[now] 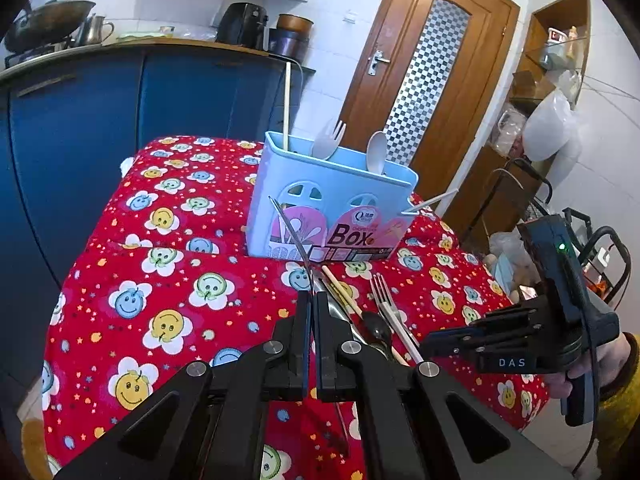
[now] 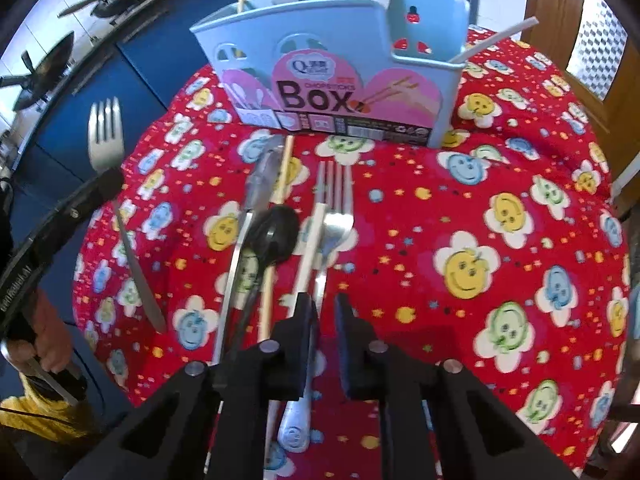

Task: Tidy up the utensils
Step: 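Grasp the metal knife with the left tool while the right tool grasps a metal fork, then lift the knife and fork into the blue caddy and open both tools, then withdraw both tools from the caddy back over the remaining utensils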

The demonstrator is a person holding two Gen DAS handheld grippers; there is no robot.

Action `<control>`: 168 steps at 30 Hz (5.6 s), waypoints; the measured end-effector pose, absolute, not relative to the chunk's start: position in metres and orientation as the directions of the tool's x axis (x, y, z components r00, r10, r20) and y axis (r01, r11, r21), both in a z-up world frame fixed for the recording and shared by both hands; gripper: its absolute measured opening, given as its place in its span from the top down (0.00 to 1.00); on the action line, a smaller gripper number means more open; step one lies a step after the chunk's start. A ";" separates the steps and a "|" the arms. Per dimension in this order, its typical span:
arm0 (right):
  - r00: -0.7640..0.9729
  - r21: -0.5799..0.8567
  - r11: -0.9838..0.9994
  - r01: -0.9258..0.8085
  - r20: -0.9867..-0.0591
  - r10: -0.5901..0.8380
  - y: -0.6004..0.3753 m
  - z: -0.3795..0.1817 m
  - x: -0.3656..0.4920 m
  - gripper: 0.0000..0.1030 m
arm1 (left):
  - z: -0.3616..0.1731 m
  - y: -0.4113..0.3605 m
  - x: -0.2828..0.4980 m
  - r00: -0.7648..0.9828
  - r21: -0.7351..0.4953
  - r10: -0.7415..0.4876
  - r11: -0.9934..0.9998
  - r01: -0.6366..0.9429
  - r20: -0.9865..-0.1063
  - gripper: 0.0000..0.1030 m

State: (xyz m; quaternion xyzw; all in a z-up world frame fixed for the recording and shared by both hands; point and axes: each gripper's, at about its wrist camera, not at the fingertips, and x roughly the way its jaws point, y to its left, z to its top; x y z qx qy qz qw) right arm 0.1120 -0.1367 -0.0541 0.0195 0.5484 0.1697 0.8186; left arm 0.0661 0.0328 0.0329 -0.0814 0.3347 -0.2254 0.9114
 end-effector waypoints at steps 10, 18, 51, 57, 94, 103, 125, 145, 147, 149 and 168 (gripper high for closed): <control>0.281 0.238 0.929 -0.283 -0.906 0.318 -0.128 -0.056 0.133 0.86 | 0.037 0.039 0.066 0.679 -0.317 -0.481 0.876 0.362 -0.554 0.99; 0.280 0.284 0.920 -0.269 -0.891 0.357 -0.130 -0.059 0.146 0.93 | 0.037 0.036 0.068 0.685 -0.320 -0.478 0.878 0.357 -0.550 0.99; 0.830 0.403 0.870 -0.282 -0.353 0.432 -0.190 -0.002 0.051 0.95 | 0.127 0.022 0.087 0.823 -0.185 -0.374 0.927 0.325 -0.427 0.99; 0.852 0.386 0.880 -0.276 -0.326 0.410 -0.198 0.003 0.050 0.95 | 0.158 0.014 0.105 0.867 -0.128 -0.325 0.946 0.299 -0.377 0.99; 0.941 0.240 0.941 -0.237 -0.185 0.284 -0.194 0.047 0.165 0.95 | 0.085 -0.031 0.193 0.895 -0.047 -0.257 0.965 0.258 -0.365 0.99; 0.962 0.195 0.959 -0.206 -0.138 0.235 -0.184 0.038 0.202 0.95 | 0.075 -0.028 0.198 0.883 -0.068 -0.275 0.960 0.270 -0.380 0.99; 0.919 0.223 0.945 -0.238 -0.263 0.293 -0.187 0.002 0.203 0.94 | 0.068 -0.044 0.190 0.831 -0.065 -0.310 0.946 0.317 -0.462 0.95; 0.911 0.285 0.927 -0.243 -0.262 0.319 -0.186 0.030 0.149 0.87 | 0.085 -0.027 0.141 0.786 -0.107 -0.354 0.931 0.350 -0.507 0.88; 0.906 0.291 0.925 -0.244 -0.272 0.324 -0.185 0.032 0.141 0.87 | 0.083 -0.024 0.136 0.777 -0.112 -0.354 0.930 0.349 -0.520 0.87; 0.900 0.298 0.922 -0.248 -0.281 0.333 -0.184 0.034 0.131 0.87 | 0.081 -0.022 0.132 0.765 -0.123 -0.358 0.929 0.349 -0.535 0.87; 0.883 0.331 0.921 -0.205 -0.343 0.319 -0.192 0.019 0.049 0.84 | 0.051 -0.024 0.078 0.646 -0.172 -0.384 0.914 0.367 -0.660 0.82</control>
